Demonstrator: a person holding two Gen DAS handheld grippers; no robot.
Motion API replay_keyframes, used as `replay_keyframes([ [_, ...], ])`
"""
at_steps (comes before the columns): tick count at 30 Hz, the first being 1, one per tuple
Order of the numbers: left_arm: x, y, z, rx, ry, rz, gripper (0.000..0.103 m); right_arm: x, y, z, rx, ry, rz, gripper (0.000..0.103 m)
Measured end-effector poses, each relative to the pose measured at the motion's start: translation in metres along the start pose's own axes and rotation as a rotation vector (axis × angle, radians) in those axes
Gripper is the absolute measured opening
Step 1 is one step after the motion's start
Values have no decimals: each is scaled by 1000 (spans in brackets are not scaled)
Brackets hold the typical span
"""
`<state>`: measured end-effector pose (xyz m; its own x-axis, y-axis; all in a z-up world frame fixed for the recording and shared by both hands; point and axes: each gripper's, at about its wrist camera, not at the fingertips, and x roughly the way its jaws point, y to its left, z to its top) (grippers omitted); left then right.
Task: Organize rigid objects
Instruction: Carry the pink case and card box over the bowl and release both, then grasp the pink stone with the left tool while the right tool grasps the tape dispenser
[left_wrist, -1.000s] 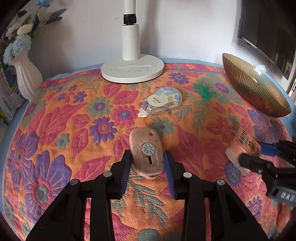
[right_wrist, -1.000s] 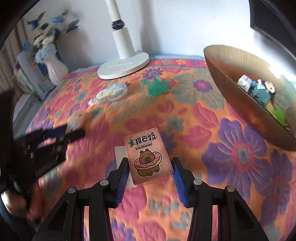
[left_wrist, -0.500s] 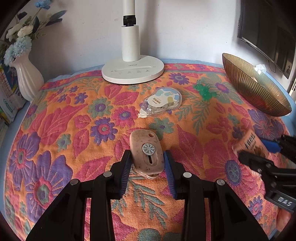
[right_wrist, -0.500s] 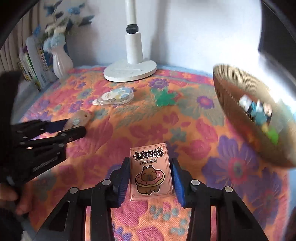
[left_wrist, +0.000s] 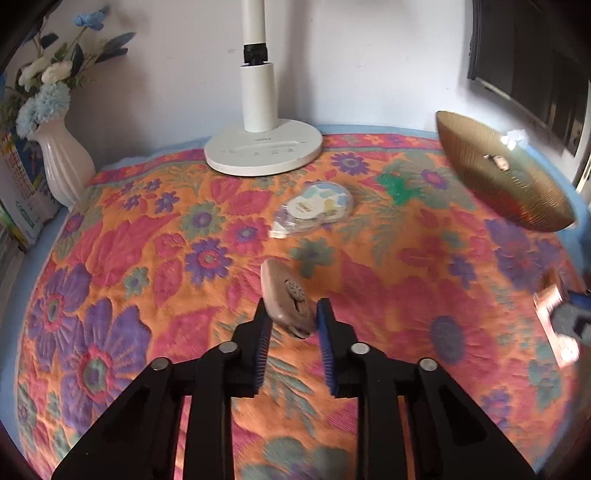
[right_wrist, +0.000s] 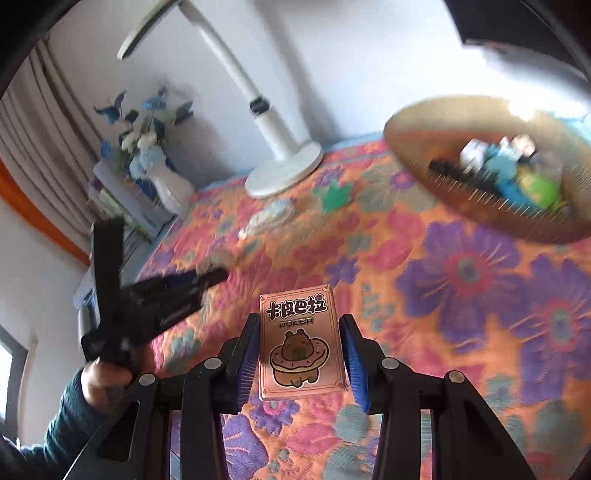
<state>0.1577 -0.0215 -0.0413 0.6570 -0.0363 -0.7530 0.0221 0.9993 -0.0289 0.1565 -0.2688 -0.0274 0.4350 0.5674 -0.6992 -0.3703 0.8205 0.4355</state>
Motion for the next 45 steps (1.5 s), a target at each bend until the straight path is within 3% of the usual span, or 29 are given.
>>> replay_keyframes([
  [3,-42,-20,20,17,-77,-68,15,-38,-5,24,-14,-105,-81,42],
  [6,-77,-48,54,46,-172,-162,15,-70,-22,58,-3,-199,-225,42],
  [9,-91,-86,99,94,-227,-284,15,-85,-52,91,48,-230,-346,42],
  [11,-86,-114,125,142,-242,-327,15,-87,-72,106,101,-220,-405,42],
  [15,-47,-147,153,145,-171,-422,15,-80,-112,120,190,-161,-477,42],
  [18,-24,-154,151,106,-114,-464,15,-76,-128,115,196,-141,-531,42],
  [22,-10,-170,148,102,-80,-469,16,-70,-148,110,230,-125,-555,42],
  [24,-5,-176,148,101,-62,-467,34,-67,-151,110,237,-132,-585,47],
  [25,-5,-178,147,105,-54,-437,58,-67,-152,111,236,-130,-613,60],
  [26,-7,-175,145,106,-65,-408,76,-68,-151,111,235,-127,-627,63],
  [28,-18,-159,136,88,-116,-376,79,-73,-146,109,226,-148,-597,63],
  [32,-40,-92,117,-8,-115,-336,79,-81,-108,106,145,-177,-485,64],
  [35,-57,-27,102,-134,-135,-262,79,-73,-63,105,27,-162,-380,67],
  [38,-67,22,85,-191,-102,-151,79,-62,-25,102,-56,-152,-287,71],
  [40,-68,39,71,-203,-89,-112,79,-46,4,99,-122,-125,-239,72],
  [45,-41,41,39,-190,-10,-153,79,10,44,84,-189,-10,-205,72],
])
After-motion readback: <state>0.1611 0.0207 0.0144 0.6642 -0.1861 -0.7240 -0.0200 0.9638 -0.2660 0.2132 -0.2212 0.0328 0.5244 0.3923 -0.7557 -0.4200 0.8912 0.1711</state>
